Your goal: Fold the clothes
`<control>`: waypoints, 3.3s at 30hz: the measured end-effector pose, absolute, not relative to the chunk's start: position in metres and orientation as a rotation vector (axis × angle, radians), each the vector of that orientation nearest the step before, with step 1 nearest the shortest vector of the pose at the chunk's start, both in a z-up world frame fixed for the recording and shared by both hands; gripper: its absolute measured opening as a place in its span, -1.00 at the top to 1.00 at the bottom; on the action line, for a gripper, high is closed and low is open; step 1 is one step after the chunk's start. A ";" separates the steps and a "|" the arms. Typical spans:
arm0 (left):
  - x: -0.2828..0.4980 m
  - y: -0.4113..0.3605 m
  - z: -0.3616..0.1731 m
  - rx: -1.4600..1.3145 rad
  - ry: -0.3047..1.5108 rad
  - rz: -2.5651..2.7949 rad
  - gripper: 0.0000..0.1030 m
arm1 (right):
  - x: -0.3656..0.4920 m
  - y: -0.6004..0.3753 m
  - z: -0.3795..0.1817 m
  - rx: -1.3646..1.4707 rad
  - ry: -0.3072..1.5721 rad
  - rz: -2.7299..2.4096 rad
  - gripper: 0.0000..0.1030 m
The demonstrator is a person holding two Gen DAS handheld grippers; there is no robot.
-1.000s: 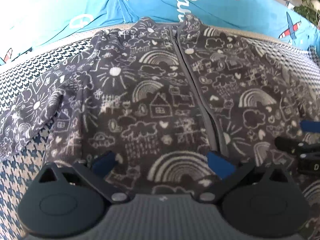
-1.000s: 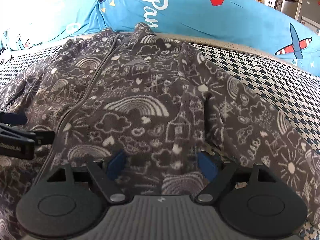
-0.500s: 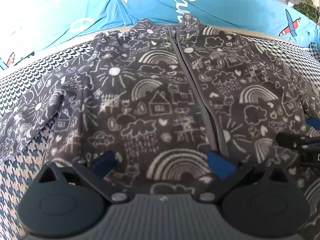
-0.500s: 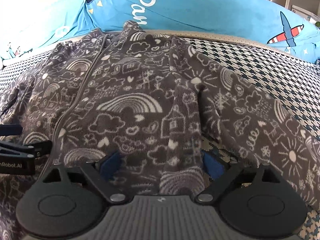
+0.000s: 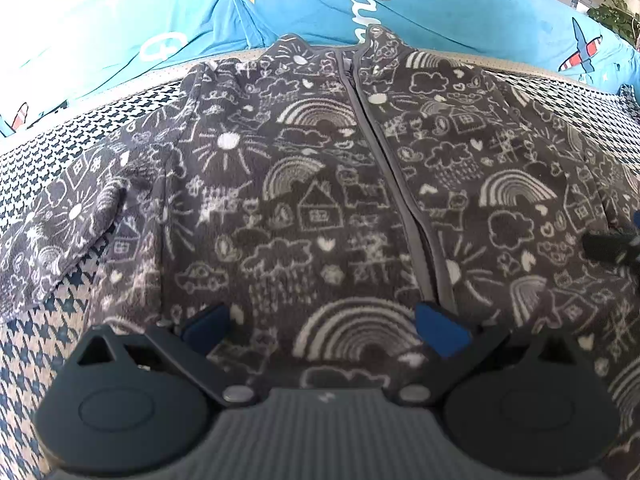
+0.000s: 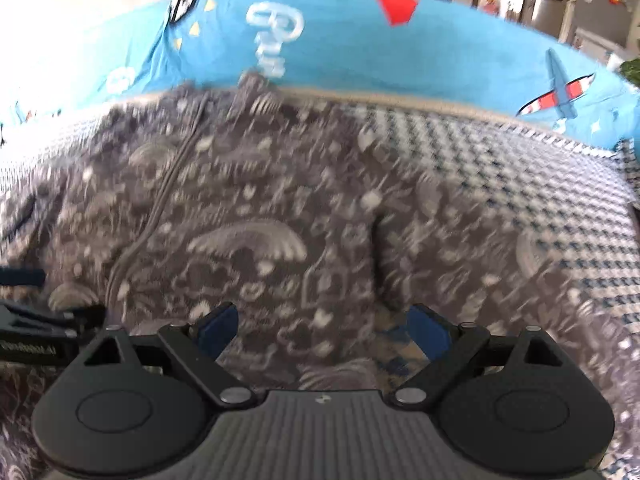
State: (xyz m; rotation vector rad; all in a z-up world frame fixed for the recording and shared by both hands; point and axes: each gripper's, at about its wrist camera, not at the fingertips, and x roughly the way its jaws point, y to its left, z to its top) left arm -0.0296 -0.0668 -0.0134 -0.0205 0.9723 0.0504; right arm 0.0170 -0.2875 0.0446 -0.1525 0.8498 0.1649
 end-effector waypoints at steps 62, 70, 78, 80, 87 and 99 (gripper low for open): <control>-0.032 -0.060 -0.011 -0.016 0.976 -0.001 -1.00 | -0.017 -0.481 0.048 0.662 0.586 -0.478 0.77; -0.028 -0.057 -0.009 -0.035 1.000 -0.008 -1.00 | 0.035 -0.442 0.062 0.691 0.542 -0.104 0.77; -0.024 -0.044 -0.005 -0.089 1.013 0.027 -1.00 | 0.078 -0.358 0.081 0.623 0.522 0.204 0.77; -0.023 -0.036 -0.004 -0.123 1.011 0.044 -1.00 | 0.081 -0.334 0.085 0.594 0.515 0.278 0.77; -0.026 -0.009 0.005 -0.238 0.969 0.096 -1.00 | 0.070 -0.246 0.076 0.388 0.562 0.632 0.72; -0.033 -0.004 0.015 -0.258 0.923 0.107 -1.00 | 0.054 -0.216 0.054 0.229 0.670 0.686 0.09</control>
